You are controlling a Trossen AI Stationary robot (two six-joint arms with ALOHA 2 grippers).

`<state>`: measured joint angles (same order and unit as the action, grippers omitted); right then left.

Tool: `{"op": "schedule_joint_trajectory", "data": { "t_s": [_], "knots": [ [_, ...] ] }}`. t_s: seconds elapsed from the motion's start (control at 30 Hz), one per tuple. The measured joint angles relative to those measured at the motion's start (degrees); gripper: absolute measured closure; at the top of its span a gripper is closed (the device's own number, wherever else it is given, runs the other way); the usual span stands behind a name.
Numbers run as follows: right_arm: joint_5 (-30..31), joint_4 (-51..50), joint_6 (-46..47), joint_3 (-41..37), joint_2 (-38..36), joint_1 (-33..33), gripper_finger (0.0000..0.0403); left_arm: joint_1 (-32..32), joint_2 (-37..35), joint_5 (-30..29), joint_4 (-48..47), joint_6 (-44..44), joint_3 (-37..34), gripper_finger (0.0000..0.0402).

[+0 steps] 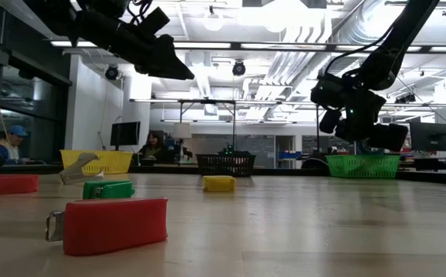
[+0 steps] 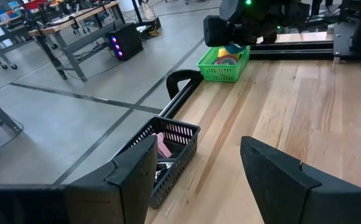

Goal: Pick and place Stapler, Stapler remover, tape
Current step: Put the blue tape into the green bin

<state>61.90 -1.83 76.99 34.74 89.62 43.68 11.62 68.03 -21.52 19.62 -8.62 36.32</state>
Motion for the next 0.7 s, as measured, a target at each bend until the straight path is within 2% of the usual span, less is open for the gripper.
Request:
{"op": "schedule_joint_trajectory", "data": {
  "t_s": [0.43, 0.7],
  "knots": [
    [-2.55, 0.02, 0.35, 0.02, 0.0, 0.04, 0.021, 0.0, 0.0, 0.07, 0.01, 0.04, 0.02, 0.0176],
    [-7.04, 0.02, 2.58, 0.02, -0.02, 0.74, 0.021, -0.01, 0.0, 1.01, 0.04, 0.07, 0.02, 0.0176]
  ]
}}
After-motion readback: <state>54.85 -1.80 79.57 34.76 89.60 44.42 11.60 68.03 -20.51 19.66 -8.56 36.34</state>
